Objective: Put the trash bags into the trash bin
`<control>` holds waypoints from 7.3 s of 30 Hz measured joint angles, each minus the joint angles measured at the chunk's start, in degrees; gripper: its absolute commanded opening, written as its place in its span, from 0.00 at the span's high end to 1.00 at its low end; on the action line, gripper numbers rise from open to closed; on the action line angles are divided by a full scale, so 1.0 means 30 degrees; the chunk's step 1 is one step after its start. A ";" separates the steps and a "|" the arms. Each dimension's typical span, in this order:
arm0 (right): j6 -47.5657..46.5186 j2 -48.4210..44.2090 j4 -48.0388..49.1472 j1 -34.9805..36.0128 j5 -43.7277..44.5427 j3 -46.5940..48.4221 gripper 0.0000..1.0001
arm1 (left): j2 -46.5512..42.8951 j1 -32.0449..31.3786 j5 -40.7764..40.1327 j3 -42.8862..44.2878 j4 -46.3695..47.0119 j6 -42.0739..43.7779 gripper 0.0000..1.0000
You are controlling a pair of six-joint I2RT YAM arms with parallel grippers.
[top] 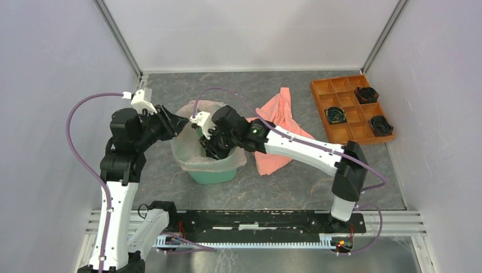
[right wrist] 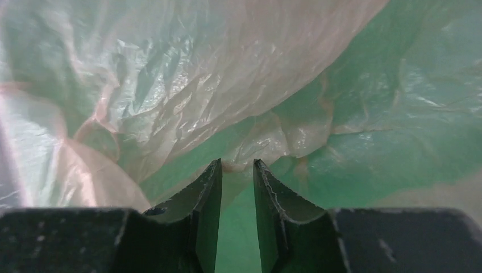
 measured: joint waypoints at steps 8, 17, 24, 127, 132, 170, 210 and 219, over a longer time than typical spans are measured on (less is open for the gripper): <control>-0.0831 0.1763 -0.1931 0.0000 0.2382 0.2659 0.51 | 0.0095 0.0000 0.0437 0.0000 -0.0408 0.0007 0.65; -0.0466 -0.1588 -0.0291 -0.0765 0.5843 0.2251 0.54 | 0.1115 -0.0007 0.1770 -0.0597 0.0029 0.0000 0.78; 0.0335 -0.1617 0.2404 -0.2215 0.6783 0.1464 0.67 | 0.2433 -0.2659 0.0277 -0.1224 0.0874 -0.0015 0.90; 0.0838 -0.4656 0.6397 -0.4554 0.7599 -0.8816 0.28 | -0.1501 0.2004 -0.2579 -0.9675 0.2820 -0.4255 0.22; 0.0765 -0.4685 0.6040 -0.4554 0.7825 -0.8677 0.28 | -0.3038 0.1996 -0.3162 -1.0076 0.1938 -0.5705 0.09; 0.1260 -0.6637 0.5901 -0.4197 0.6280 -1.0098 0.27 | -0.1756 0.1705 -0.3599 -1.5118 0.2710 -1.0273 0.55; 0.1049 -0.6302 0.6025 -0.4211 0.6382 -1.0156 0.27 | -0.9260 0.1690 -1.2276 -0.5450 -0.8575 -1.1774 0.00; 0.1734 -0.6207 0.6513 -0.4204 0.5144 -1.0193 0.27 | -0.8743 0.1690 -1.0819 -0.2353 -0.6156 -0.8553 0.00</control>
